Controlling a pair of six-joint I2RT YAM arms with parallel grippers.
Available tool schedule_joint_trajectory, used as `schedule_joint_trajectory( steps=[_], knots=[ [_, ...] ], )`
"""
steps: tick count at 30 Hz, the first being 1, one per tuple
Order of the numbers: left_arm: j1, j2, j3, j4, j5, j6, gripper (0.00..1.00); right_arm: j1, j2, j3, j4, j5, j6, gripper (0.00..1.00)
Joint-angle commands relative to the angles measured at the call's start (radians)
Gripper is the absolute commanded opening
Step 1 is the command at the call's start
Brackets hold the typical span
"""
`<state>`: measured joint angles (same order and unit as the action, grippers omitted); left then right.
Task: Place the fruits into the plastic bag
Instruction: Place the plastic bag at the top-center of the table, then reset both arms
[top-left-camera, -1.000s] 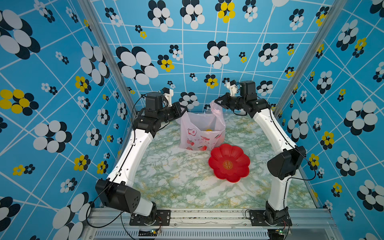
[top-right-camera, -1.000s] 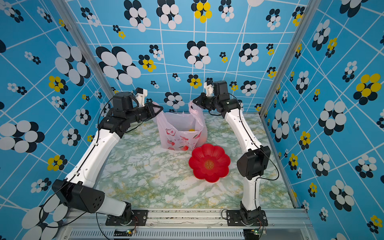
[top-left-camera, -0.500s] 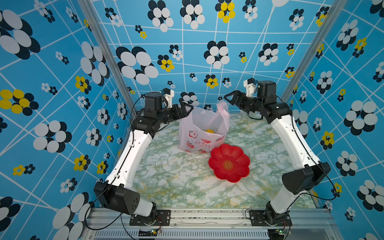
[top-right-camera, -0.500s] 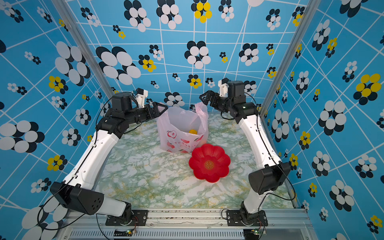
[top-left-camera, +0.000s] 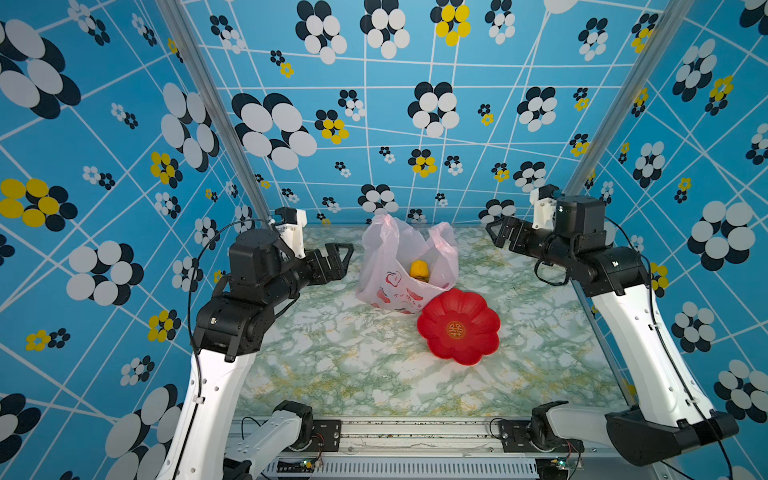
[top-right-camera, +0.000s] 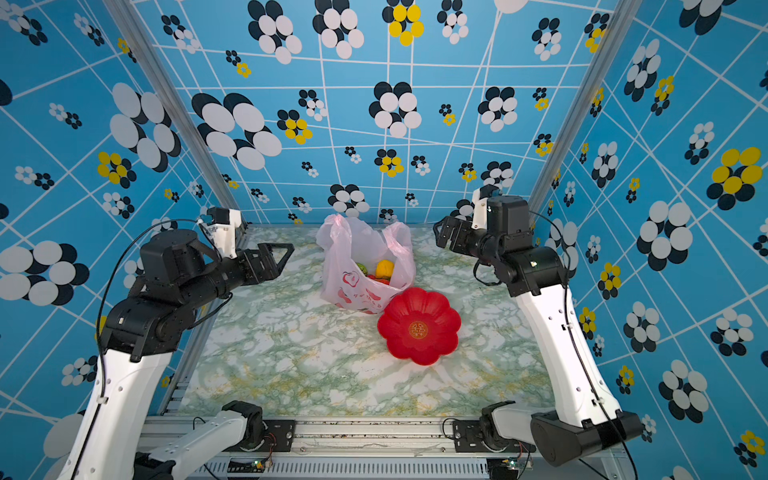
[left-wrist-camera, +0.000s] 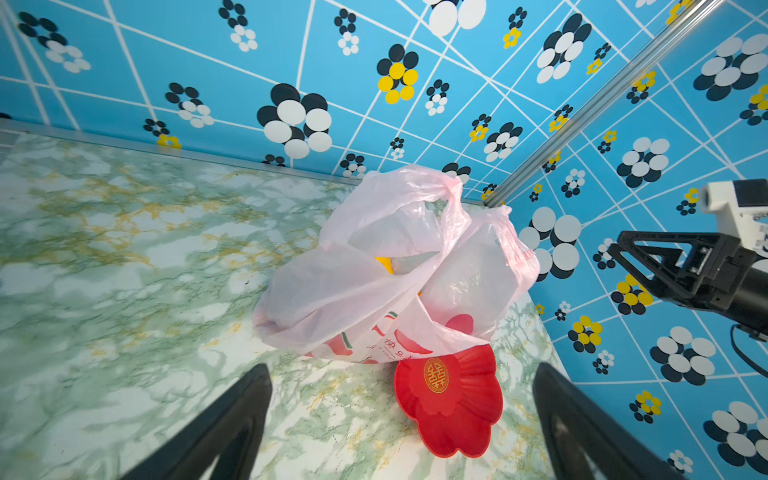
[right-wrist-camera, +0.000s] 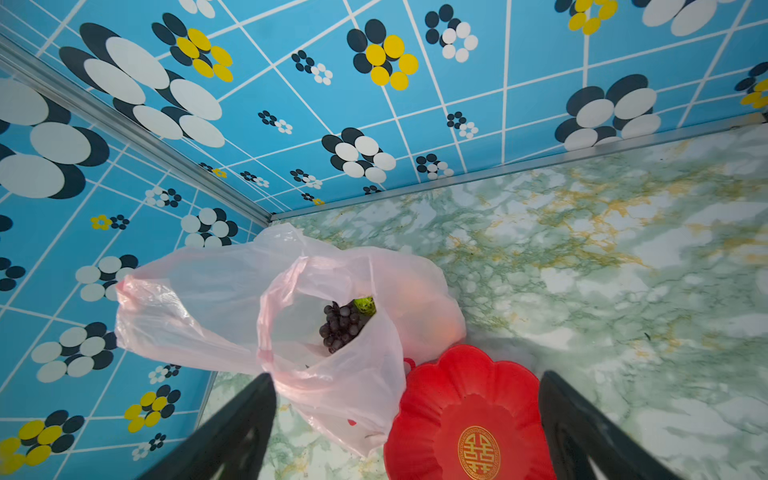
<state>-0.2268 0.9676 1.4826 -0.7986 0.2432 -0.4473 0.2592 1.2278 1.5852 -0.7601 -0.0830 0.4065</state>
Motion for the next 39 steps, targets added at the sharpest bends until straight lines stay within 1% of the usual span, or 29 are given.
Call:
schedule_joint_trajectory(
  steps=[1, 5, 9, 12, 14, 17, 18, 20, 24, 27, 29, 30, 31, 33, 36, 39],
  knots=[
    [0.009, -0.047, -0.078, -0.066, -0.116, 0.005, 0.99, -0.005, -0.116, -0.166, 0.139, 0.087, -0.027, 0.99],
    [0.009, -0.158, -0.191, -0.060, -0.210, -0.002, 0.99, -0.005, -0.342, -0.455, 0.355, 0.201, -0.014, 0.99],
    [0.011, -0.288, -0.332, -0.002, -0.266, 0.006, 0.99, -0.005, -0.532, -0.707, 0.541, 0.322, -0.026, 0.99],
    [0.011, -0.407, -0.473, 0.085, -0.318, 0.008, 0.99, -0.005, -0.622, -0.847, 0.636, 0.365, -0.103, 0.99],
    [0.011, -0.490, -0.572, 0.142, -0.376, -0.006, 0.99, -0.006, -0.662, -0.930, 0.690, 0.405, -0.166, 0.99],
    [0.012, -0.579, -0.698, 0.206, -0.456, -0.019, 0.99, -0.006, -0.677, -1.027, 0.744, 0.523, -0.212, 0.99],
    [0.011, -0.599, -0.730, 0.221, -0.481, -0.017, 0.99, -0.012, -0.672, -1.065, 0.772, 0.535, -0.236, 0.99],
    [0.011, -0.613, -0.778, 0.247, -0.515, 0.013, 0.99, -0.029, -0.643, -1.127, 0.840, 0.531, -0.246, 1.00],
    [0.011, -0.602, -0.866, 0.320, -0.584, 0.096, 0.99, -0.067, -0.501, -1.237, 1.027, 0.515, -0.249, 0.99],
    [0.011, -0.577, -0.936, 0.423, -0.644, 0.128, 0.99, -0.105, -0.352, -1.281, 1.198, 0.503, -0.267, 0.99],
    [0.016, -0.543, -0.991, 0.528, -0.668, 0.169, 0.99, -0.134, -0.221, -1.294, 1.319, 0.447, -0.286, 0.99],
    [0.021, -0.518, -1.007, 0.568, -0.676, 0.183, 0.99, -0.177, -0.164, -1.293, 1.361, 0.423, -0.295, 0.99],
    [0.033, -0.481, -1.024, 0.605, -0.682, 0.189, 0.99, -0.193, -0.097, -1.288, 1.407, 0.403, -0.302, 0.99],
    [0.061, -0.406, -1.041, 0.660, -0.684, 0.167, 0.99, -0.209, 0.010, -1.279, 1.492, 0.371, -0.318, 0.99],
    [0.109, -0.288, -1.077, 0.808, -0.663, 0.167, 0.99, -0.220, 0.140, -1.254, 1.604, 0.347, -0.346, 0.99],
    [0.208, -0.149, -1.092, 0.957, -0.611, 0.172, 0.99, -0.225, 0.214, -1.220, 1.619, 0.287, -0.375, 0.99]
  ],
)
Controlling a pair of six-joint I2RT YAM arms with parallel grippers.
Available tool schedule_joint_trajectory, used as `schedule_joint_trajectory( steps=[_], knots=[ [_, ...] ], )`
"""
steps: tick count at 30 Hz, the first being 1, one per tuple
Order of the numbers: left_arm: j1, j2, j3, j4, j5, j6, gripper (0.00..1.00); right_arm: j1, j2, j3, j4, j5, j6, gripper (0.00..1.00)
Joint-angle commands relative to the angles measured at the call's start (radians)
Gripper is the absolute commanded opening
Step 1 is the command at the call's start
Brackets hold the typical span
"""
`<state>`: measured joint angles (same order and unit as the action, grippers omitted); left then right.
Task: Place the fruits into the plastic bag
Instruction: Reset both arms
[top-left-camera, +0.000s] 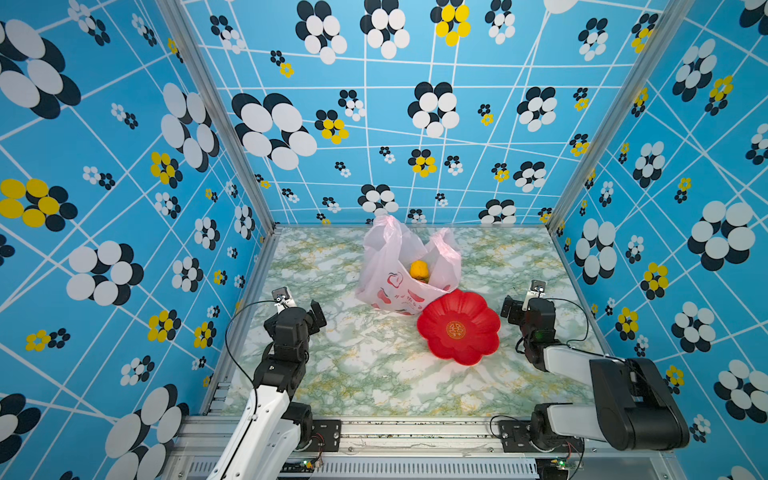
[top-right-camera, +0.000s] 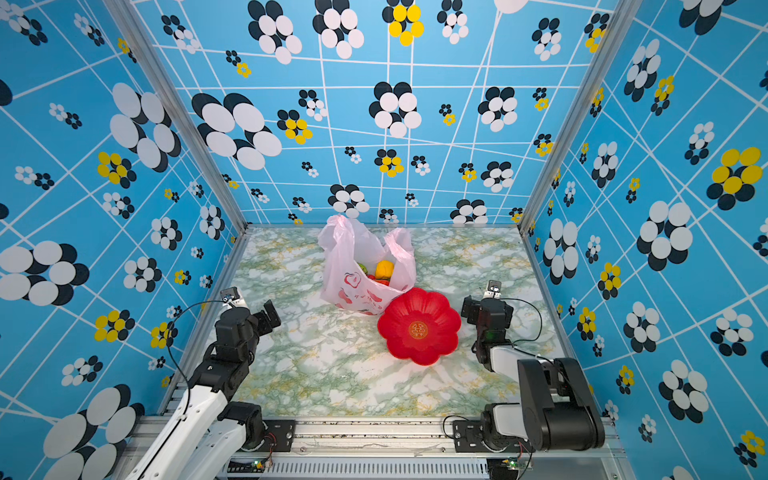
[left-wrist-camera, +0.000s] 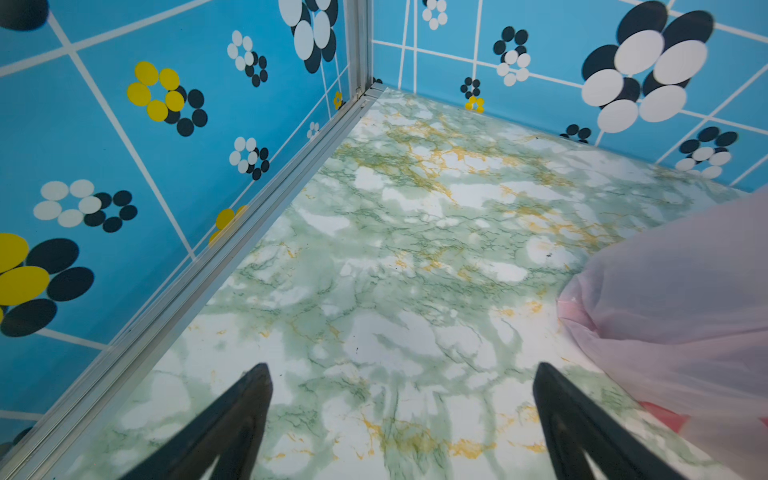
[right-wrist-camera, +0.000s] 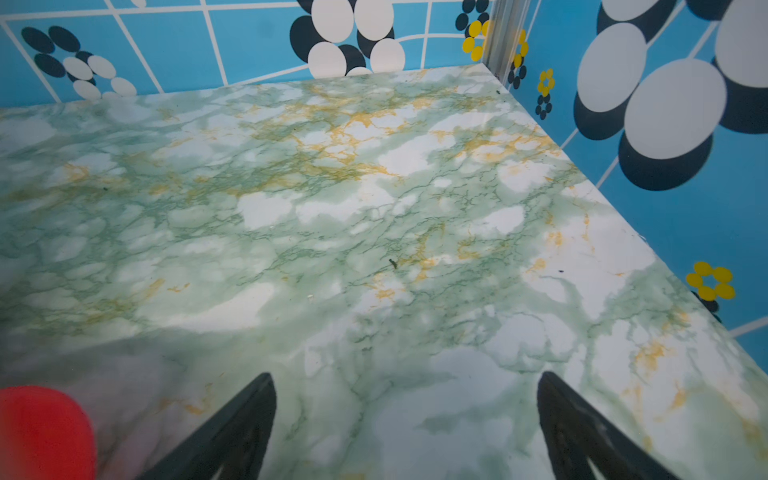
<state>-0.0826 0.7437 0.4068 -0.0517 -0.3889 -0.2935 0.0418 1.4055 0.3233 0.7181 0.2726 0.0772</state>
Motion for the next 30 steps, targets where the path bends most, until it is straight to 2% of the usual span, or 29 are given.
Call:
schedule_joint_trajectory(
  steps=[1, 3, 5, 12, 18, 20, 23, 27, 30],
  knots=[
    [0.099, 0.128, -0.019, 0.261, 0.044, 0.012, 0.99, -0.009, 0.060, 0.038, 0.166, -0.082, -0.049, 0.99],
    [0.147, 0.223, -0.023, 0.367, 0.080, 0.015, 0.99, -0.011, 0.115, 0.010, 0.269, -0.093, -0.050, 0.99],
    [0.152, 0.295, -0.029, 0.458, 0.061, 0.034, 0.99, -0.012, 0.167, -0.023, 0.396, -0.093, -0.056, 0.99],
    [0.134, 0.492, -0.064, 0.644, 0.116, 0.098, 0.99, -0.013, 0.154, 0.026, 0.276, -0.014, -0.022, 0.99],
    [0.129, 0.665, -0.010, 0.785, 0.164, 0.122, 0.99, -0.013, 0.153, 0.036, 0.256, -0.013, -0.025, 0.99],
    [0.112, 0.687, 0.044, 0.713, 0.137, 0.133, 0.99, -0.013, 0.153, 0.038, 0.253, -0.013, -0.026, 0.99],
    [0.084, 0.709, 0.064, 0.703, 0.130, 0.168, 0.99, -0.013, 0.153, 0.040, 0.247, -0.016, -0.030, 0.99],
    [0.040, 0.758, 0.021, 0.845, 0.211, 0.263, 0.99, -0.013, 0.153, 0.042, 0.247, -0.015, -0.031, 0.99],
    [0.041, 0.766, -0.005, 0.888, 0.240, 0.261, 0.99, -0.013, 0.153, 0.040, 0.247, -0.015, -0.030, 0.99]
  ],
)
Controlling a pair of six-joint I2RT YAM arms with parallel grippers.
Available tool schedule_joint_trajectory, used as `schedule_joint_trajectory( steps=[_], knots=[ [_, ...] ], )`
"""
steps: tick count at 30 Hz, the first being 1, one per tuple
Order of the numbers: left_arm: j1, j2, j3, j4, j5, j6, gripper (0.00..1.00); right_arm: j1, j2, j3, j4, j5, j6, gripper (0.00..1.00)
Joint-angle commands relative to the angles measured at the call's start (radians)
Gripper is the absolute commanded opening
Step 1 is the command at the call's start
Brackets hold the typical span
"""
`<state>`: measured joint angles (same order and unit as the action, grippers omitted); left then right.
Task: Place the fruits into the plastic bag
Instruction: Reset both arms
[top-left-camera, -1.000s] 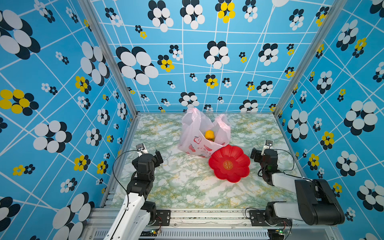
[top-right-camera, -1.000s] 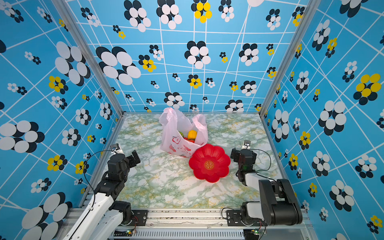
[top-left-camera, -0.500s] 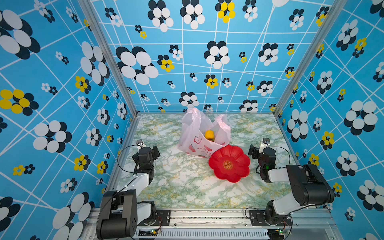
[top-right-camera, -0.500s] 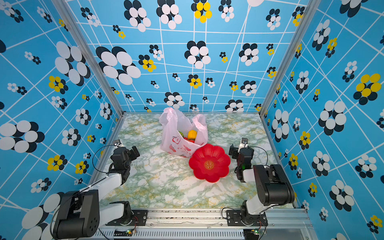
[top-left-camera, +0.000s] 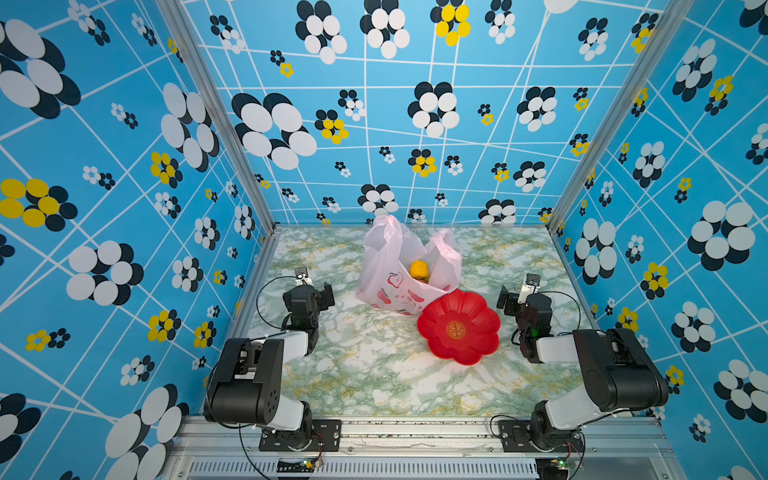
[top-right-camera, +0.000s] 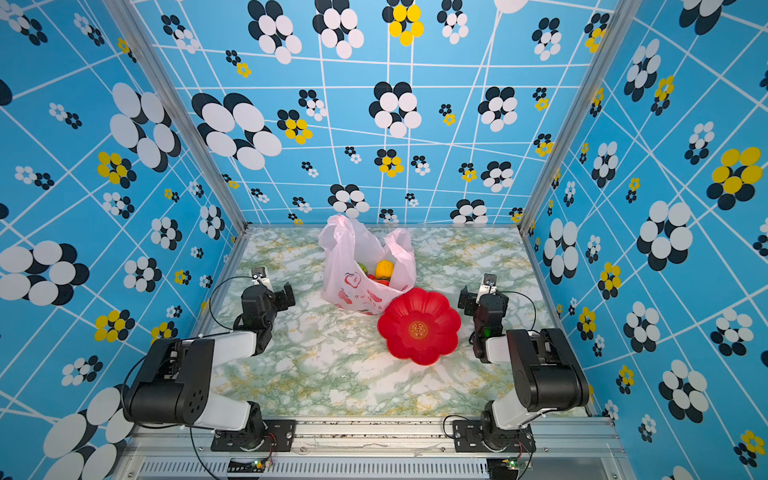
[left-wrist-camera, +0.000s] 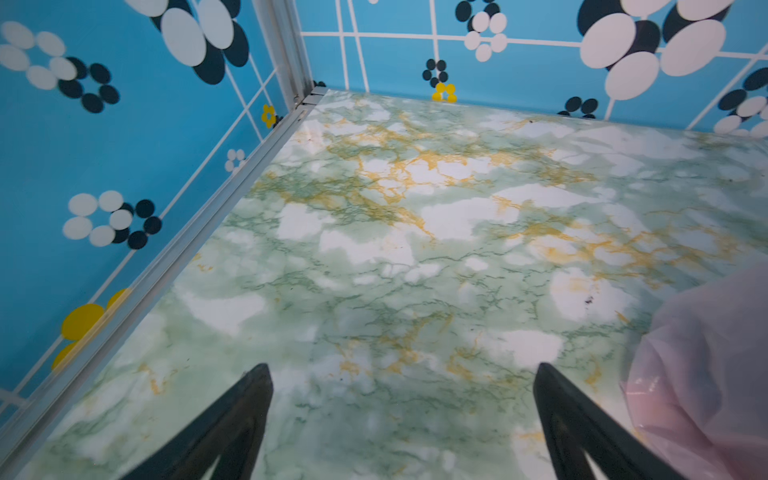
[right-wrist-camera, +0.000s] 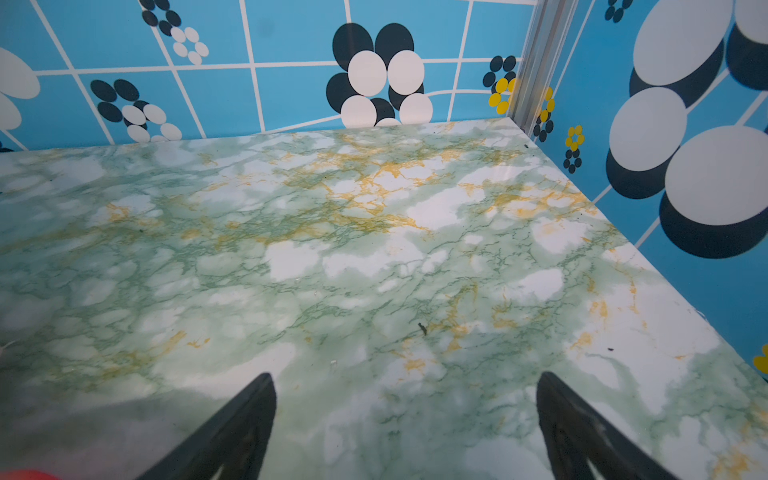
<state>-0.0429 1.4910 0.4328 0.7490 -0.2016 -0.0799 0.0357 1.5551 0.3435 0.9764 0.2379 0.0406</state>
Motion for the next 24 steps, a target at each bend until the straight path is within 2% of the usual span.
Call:
schedule_joint_trajectory(
  steps=[1, 10, 24],
  knots=[
    [0.011, 0.029, -0.043, 0.117, 0.064, 0.041, 0.99, -0.007, 0.004, 0.021, -0.012, 0.020, 0.006, 0.99],
    [0.007, 0.052, -0.057, 0.174, 0.093, 0.061, 0.99, -0.006, 0.003, 0.021, -0.012, 0.017, 0.005, 0.99],
    [0.012, 0.050, -0.055, 0.163, 0.114, 0.062, 0.99, -0.006, 0.003, 0.024, -0.017, 0.014, 0.004, 0.99]
  ],
)
